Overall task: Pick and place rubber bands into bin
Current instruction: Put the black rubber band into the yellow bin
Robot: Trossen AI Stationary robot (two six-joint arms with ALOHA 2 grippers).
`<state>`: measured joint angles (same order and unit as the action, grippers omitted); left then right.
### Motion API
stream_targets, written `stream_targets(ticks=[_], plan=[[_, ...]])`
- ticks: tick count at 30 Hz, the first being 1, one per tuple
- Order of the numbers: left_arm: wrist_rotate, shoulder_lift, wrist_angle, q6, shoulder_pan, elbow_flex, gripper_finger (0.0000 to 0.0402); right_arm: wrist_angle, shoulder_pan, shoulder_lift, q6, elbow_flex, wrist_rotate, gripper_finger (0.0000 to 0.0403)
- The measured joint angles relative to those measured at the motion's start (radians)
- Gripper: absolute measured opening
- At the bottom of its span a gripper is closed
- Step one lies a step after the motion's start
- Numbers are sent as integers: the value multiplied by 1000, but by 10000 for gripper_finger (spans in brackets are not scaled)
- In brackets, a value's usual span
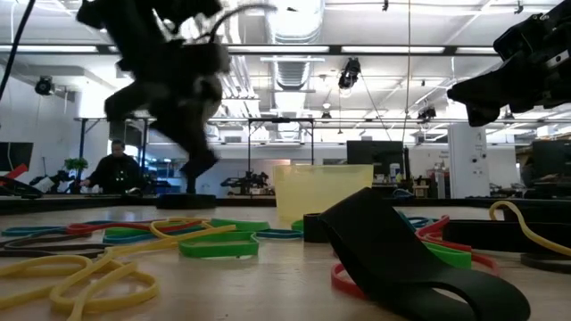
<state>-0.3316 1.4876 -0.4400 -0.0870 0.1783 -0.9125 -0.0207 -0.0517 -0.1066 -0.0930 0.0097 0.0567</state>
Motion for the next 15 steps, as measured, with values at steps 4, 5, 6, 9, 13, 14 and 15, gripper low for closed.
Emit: stream_targets(ticks=[4,5,6,9,13,14,15], plan=[[-21,0,184,-78,-7,-25,0,0,0,0,0,0,-3,59],[-23,0,239,-96,-10,-27,0,0,0,0,0,0,-4,59],[-24,0,295,-112,-14,-28,0,0,0,0,0,0,-4,59],[-26,1,432,-153,-33,-24,0,0,0,0,0,0,-4,59],[-26,2,540,-164,-69,-18,0,-1,0,0,0,0,-5,59],[-26,2,555,-163,-80,-16,0,-1,0,0,0,0,-5,59],[-26,3,569,-159,-90,-15,0,-4,0,0,0,0,-5,59]])
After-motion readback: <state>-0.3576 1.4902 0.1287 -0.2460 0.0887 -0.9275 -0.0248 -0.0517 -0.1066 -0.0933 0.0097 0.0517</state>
